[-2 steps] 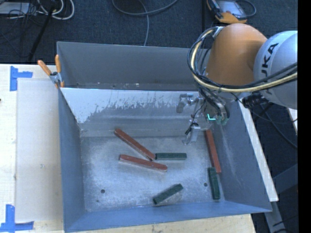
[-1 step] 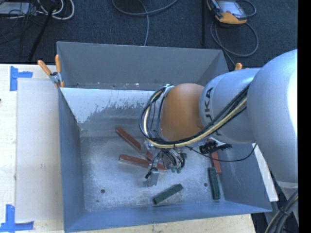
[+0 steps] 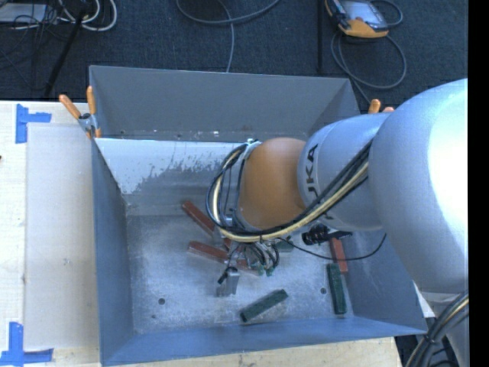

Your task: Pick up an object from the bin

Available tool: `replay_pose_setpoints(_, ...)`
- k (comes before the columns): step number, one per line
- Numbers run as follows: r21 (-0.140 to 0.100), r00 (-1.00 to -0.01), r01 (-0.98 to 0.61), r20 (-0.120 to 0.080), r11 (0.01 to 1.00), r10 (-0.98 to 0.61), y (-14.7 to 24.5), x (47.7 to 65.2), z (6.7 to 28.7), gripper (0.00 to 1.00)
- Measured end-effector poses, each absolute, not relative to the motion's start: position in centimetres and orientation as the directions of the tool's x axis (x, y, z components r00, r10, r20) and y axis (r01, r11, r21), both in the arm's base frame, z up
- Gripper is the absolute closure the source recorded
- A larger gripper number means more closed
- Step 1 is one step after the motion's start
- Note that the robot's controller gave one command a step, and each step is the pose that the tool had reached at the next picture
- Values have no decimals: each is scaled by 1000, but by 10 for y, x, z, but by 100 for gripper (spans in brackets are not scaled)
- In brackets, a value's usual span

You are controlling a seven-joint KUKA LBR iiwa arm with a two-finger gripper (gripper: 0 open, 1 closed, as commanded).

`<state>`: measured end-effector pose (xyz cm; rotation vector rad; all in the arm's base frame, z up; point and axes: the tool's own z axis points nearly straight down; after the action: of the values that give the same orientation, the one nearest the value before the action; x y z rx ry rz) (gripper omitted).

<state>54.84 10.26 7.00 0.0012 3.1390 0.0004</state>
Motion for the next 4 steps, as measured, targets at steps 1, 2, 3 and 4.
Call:
replay_pose_setpoints(1, 4, -1000, 2, -13, 1000, 2, 103, 552, 74, 100)
replay_pose_setpoints(2, 1, -1000, 2, -1, 1000, 2, 102, 548, 70, 0)
replay_pose_setpoints(3, 1, -1000, 2, -1, 1000, 2, 102, 548, 70, 100)
replay_pose_setpoints(4, 1, -1000, 3, 0, 1000, 3, 102, 548, 70, 0)
